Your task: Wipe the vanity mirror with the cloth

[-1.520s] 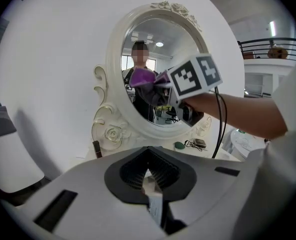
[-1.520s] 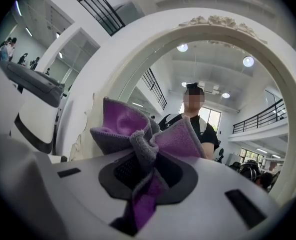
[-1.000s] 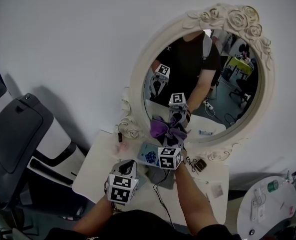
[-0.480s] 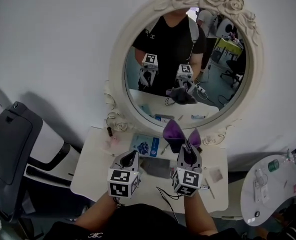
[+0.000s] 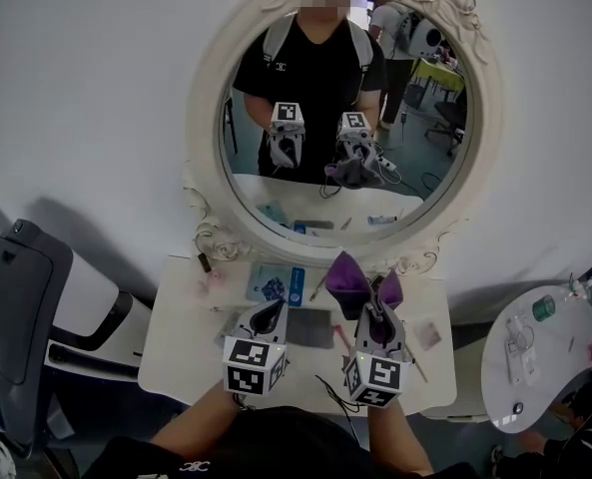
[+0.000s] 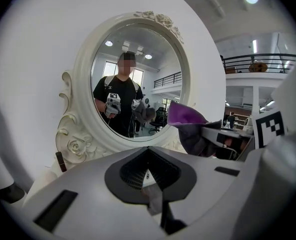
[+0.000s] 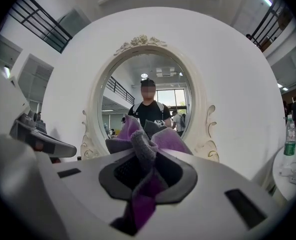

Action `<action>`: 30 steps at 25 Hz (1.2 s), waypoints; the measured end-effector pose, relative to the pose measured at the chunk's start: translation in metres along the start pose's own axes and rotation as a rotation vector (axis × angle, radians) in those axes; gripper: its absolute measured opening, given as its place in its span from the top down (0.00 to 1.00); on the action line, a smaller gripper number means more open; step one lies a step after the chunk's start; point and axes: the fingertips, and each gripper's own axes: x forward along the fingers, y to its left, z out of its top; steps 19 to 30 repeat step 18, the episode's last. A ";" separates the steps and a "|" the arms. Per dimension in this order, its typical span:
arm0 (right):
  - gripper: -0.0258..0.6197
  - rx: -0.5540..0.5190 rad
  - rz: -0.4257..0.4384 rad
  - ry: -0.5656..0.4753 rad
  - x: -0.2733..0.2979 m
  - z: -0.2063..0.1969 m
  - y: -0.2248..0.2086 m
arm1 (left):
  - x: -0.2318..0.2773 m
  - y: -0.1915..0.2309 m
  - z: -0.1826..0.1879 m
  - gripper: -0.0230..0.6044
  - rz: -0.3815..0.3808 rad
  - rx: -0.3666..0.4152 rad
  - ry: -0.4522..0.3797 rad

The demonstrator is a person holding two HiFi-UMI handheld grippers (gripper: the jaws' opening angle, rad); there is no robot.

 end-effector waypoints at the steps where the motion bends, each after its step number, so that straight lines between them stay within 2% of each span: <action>1: 0.88 0.001 0.004 0.000 -0.002 0.000 0.001 | 0.000 -0.002 0.000 0.95 -0.006 0.006 0.003; 18: 0.88 -0.025 0.093 0.052 -0.009 -0.020 0.026 | -0.012 -0.004 -0.010 0.95 0.021 0.017 0.014; 30: 0.88 -0.025 0.093 0.052 -0.009 -0.020 0.026 | -0.012 -0.004 -0.010 0.95 0.021 0.017 0.014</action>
